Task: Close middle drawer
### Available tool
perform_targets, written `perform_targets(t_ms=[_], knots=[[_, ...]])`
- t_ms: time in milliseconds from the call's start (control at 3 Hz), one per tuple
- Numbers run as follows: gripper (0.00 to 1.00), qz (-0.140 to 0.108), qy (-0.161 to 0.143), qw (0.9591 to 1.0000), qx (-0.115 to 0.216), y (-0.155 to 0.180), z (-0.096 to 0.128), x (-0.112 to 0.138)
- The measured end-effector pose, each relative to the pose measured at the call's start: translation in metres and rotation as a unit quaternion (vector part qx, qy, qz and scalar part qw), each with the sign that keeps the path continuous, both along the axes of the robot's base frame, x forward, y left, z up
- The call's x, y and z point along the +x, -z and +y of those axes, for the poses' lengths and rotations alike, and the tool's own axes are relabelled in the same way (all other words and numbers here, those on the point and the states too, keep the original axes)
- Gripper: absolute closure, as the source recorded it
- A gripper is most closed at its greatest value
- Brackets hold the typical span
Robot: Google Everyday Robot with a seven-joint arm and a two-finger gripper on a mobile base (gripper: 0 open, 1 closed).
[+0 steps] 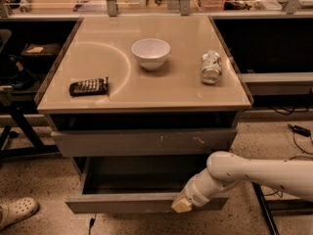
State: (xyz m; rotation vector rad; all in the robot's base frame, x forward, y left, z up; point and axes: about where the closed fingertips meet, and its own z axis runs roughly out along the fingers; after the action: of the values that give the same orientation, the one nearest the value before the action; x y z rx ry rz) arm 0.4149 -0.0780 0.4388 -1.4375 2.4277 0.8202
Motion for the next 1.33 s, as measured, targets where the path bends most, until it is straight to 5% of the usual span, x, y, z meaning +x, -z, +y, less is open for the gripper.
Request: perform_targets(t_ms=[1000, 1333], knots=[[0.00, 0.000, 0.000, 1.0000, 0.000, 0.0001, 0.0001, -0.0001], [0.00, 0.000, 0.000, 1.0000, 0.000, 0.0001, 0.0001, -0.0001]])
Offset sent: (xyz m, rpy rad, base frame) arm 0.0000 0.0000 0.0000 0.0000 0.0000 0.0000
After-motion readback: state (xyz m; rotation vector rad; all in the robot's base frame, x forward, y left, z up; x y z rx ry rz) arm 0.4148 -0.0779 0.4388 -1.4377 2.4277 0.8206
